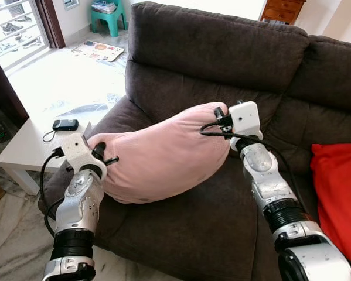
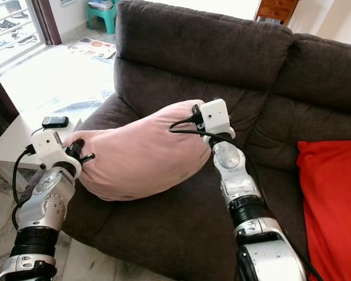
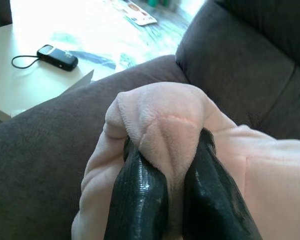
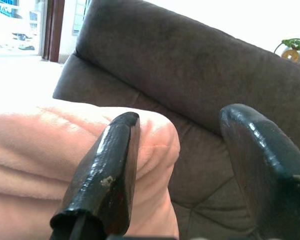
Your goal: Move the pillow to the sofa from floor
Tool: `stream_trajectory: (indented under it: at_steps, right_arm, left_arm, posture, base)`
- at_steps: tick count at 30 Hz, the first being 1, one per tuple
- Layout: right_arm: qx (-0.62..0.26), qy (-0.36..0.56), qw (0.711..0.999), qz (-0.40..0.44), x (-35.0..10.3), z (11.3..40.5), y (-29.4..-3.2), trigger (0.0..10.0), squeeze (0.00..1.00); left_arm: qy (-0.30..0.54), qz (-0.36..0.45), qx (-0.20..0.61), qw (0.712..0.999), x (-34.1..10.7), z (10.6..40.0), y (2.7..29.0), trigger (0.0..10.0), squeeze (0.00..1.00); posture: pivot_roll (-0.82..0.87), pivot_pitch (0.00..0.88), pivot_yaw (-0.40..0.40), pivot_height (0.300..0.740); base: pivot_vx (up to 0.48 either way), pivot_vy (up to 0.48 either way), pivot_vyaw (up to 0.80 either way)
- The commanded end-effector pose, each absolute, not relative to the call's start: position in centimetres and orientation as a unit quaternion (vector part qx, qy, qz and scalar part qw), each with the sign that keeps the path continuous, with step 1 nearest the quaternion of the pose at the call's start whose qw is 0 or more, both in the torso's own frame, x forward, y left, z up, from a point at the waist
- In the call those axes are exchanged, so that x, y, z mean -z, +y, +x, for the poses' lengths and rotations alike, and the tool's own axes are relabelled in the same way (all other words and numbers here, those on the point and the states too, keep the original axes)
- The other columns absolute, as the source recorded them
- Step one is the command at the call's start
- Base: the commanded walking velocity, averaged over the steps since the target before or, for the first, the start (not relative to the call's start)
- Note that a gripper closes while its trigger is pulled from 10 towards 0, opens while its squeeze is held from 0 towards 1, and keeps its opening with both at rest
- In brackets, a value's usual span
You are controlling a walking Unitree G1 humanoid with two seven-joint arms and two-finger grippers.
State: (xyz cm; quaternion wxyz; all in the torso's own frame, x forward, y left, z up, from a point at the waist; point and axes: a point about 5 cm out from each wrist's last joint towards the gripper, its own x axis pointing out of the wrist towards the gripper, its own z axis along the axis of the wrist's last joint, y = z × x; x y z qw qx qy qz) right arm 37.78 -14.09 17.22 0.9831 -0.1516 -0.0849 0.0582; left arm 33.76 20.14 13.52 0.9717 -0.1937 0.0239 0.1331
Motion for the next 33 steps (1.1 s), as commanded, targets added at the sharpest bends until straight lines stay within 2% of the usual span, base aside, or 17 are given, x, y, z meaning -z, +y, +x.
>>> stream_trajectory:
  at_steps: [1,6,10,12,17,21,23,25,27,31,32,33]
  right_arm:
    - [-0.039,-0.065,0.986,-0.148,-16.3,37.4,-15.0,10.0,0.0]
    - [-0.025,-0.064,0.987,-0.148,-16.1,37.0,-15.5,10.0,0.0]
    - [0.004,-0.073,0.987,-0.142,-16.4,36.8,-16.4,10.0,0.0]
    - [0.041,-0.114,0.986,-0.117,-17.7,36.5,-17.7,10.0,0.0]
    - [0.076,-0.15,0.981,-0.092,-19.3,36.3,-19.0,10.0,0.0]
    - [0.084,-0.117,0.984,-0.106,-18.3,36.3,-19.5,10.0,0.0]
    - [0.084,-0.104,0.984,-0.114,-17.5,36.1,-19.4,10.0,0.0]
    - [0.078,-0.098,0.987,-0.103,-17.0,35.9,-18.9,10.0,0.0]
    - [0.077,-0.098,0.987,-0.101,-16.9,35.8,-18.8,10.0,0.0]
    - [0.076,-0.097,0.987,-0.098,-16.8,35.7,-18.6,10.0,0.0]
    - [0.075,-0.095,0.988,-0.097,-16.6,35.5,-18.5,10.0,0.0]
    - [0.074,-0.09,0.989,-0.096,-16.2,35.3,-18.3,10.0,0.0]
  left_arm:
    - [-0.017,-0.208,-0.208,0.956,-14.3,33.3,22.7,10.0,0.0]
    - [-0.079,-0.249,-0.296,0.919,-15.3,32.8,24.1,10.0,0.0]
    - [-0.077,-0.258,-0.313,0.911,-15.2,32.8,24.6,10.0,0.0]
    - [-0.066,-0.255,-0.296,0.918,-14.8,33.1,24.3,10.0,0.0]
    - [-0.057,-0.256,-0.285,0.922,-14.3,33.4,23.6,10.0,0.0]
    - [-0.034,-0.281,-0.254,0.925,-13.8,34.1,22.1,10.0,0.0]
    - [-0.02,-0.293,-0.201,0.935,-13.8,34.9,20.4,10.0,0.0]
    - [-0.03,-0.288,-0.083,0.954,-15.1,35.9,17.6,10.0,0.0]
    - [-0.032,-0.289,-0.069,0.954,-15.3,36.0,17.3,10.0,0.0]
    - [-0.04,-0.293,-0.065,0.953,-15.6,36.1,17.2,10.0,0.0]
    - [-0.05,-0.3,-0.086,0.949,-15.7,36.2,17.8,10.0,0.0]
    - [-0.056,-0.33,-0.15,0.93,-15.5,36.1,19.5,10.0,0.0]
  posture:
    - [0.02,0.098,-0.099,0.74]
    - [0.01,0.097,-0.098,0.74]
    - [0.01,0.096,-0.098,0.74]
    - [0.01,0.097,-0.096,0.74]
    - [0.0,0.097,-0.096,0.74]
    - [0.0,0.095,-0.1,0.74]
    - [0.0,0.096,-0.101,0.74]
    - [0.0,0.095,-0.099,0.74]
    - [0.0,0.095,-0.099,0.74]
    - [0.0,0.095,-0.097,0.74]
    - [0.0,0.097,-0.096,0.74]
    - [-0.01,0.097,-0.096,0.74]
  base:
    - [0.0,0.0,0.0]
    - [0.0,0.0,0.0]
    - [0.0,0.0,0.0]
    - [0.0,0.0,0.0]
    - [0.0,0.0,0.0]
    - [0.0,0.0,0.0]
    - [0.0,0.0,0.0]
    - [0.0,0.0,0.0]
    - [0.0,0.0,0.0]
    - [0.0,0.0,0.0]
    - [0.0,0.0,0.0]
    - [0.0,0.0,0.0]
